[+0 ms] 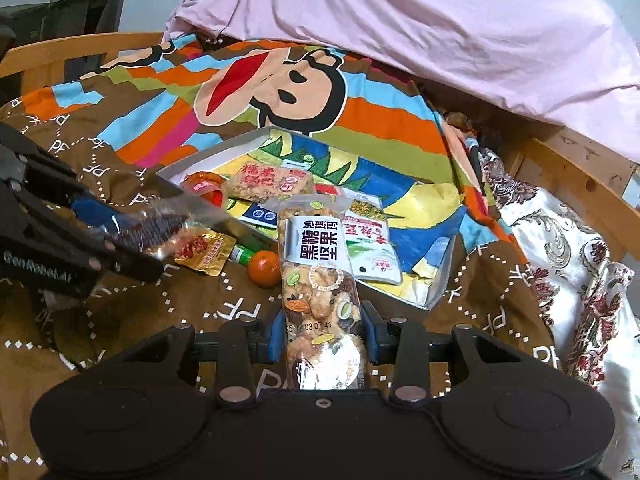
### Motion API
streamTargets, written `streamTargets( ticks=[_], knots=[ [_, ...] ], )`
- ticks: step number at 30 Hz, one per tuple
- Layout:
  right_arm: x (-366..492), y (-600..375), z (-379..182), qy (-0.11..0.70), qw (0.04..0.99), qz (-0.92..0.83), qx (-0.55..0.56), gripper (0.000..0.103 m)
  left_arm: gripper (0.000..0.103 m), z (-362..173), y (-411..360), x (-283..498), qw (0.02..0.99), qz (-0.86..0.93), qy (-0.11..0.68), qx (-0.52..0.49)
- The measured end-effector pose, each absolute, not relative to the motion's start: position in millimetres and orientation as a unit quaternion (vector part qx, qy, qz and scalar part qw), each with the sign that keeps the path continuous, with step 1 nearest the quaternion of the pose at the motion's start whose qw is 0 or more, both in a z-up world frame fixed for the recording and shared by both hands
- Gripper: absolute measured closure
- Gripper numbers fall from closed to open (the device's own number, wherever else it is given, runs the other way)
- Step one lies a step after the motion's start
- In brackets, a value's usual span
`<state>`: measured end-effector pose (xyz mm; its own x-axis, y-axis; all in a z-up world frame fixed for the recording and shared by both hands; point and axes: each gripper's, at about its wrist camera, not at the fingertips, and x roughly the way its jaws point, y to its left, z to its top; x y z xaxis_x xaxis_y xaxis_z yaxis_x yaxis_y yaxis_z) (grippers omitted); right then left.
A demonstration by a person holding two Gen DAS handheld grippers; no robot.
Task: Organize snacks
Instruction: 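Lift both held snacks and carry them over the tray, then lower the jerky stick and nut bar into the tray and open both tools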
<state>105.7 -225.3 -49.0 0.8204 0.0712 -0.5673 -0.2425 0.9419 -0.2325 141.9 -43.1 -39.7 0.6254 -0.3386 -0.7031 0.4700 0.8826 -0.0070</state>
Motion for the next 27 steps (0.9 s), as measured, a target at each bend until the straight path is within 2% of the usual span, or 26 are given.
streamTargets(
  ticks=[9, 14, 19, 27],
  knots=[
    [121, -229, -37, 0.219, 0.960, 0.052, -0.163, 0.063, 0.058, -10, -48, 167, 0.943, -0.198, 0.265, 0.023],
    [152, -250, -25, 0.160, 0.981, 0.013, -0.112, 0.063, 0.058, -1, -55, 207, 0.962, -0.181, 0.202, -0.035],
    [187, -262, -26, 0.134, 0.989, -0.022, -0.064, 0.063, 0.057, -10, -55, 252, 0.964, -0.159, 0.191, -0.094],
    [246, -263, -45, 0.167, 0.985, -0.047, -0.011, 0.063, 0.057, -42, -66, 291, 0.962, -0.166, 0.203, -0.082]
  ],
)
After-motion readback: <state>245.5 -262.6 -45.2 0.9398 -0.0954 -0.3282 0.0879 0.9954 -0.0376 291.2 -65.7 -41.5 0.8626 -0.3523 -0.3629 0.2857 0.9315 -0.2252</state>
